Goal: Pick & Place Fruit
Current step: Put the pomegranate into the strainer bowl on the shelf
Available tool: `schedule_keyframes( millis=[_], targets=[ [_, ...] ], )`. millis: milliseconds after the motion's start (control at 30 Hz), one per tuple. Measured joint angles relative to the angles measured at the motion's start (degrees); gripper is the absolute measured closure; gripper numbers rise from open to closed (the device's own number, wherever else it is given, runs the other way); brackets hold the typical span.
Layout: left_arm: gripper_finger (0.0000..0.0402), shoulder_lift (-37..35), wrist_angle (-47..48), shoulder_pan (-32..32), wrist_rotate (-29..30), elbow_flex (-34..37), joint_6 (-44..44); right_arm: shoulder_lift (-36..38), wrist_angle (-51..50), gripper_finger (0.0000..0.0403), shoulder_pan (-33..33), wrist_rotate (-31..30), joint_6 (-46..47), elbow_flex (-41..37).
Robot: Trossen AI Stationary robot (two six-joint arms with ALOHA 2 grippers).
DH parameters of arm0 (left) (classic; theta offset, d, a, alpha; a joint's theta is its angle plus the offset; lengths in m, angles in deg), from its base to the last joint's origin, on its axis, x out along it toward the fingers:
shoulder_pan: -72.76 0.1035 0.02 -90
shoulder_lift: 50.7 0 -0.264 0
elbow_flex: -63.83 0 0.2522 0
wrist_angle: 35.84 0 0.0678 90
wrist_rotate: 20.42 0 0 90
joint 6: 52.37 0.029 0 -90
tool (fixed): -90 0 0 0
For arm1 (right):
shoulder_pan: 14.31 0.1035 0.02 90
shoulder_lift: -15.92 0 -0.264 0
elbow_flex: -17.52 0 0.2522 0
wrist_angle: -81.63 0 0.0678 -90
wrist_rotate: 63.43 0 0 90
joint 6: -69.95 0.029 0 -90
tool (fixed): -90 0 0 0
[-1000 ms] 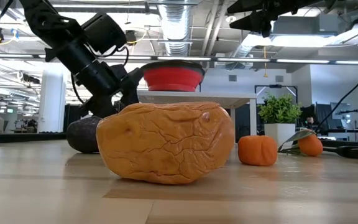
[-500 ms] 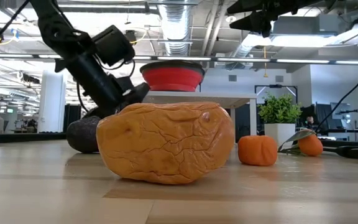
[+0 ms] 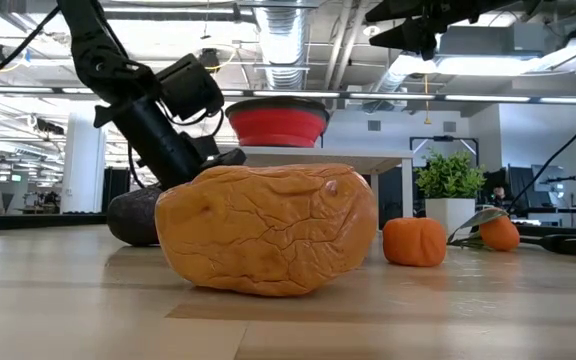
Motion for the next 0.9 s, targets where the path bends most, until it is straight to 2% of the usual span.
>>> schedule_keyframes(
  millis=[133,433,733,900],
  targets=[
    [0.0148,0.0,-0.1,0.0,0.0,0.0,-0.1,0.0,0.0,0.0143,0.0,0.0,0.0,0.0],
    [0.0215,0.1,-0.5,0.0,-0.3,0.0,-0.2,0.0,0.0,0.0143,0.0,0.0,0.0,0.0],
    [0.0207,0.1,-0.5,0.0,-0.3,0.0,-0.2,0.0,0.0,0.0143,0.0,0.0,0.0,0.0],
    [0.0218,0.1,-0.5,0.0,-1.5,0.0,0.1,0.0,0.0,0.0143,0.0,0.0,0.0,0.0]
  ],
)
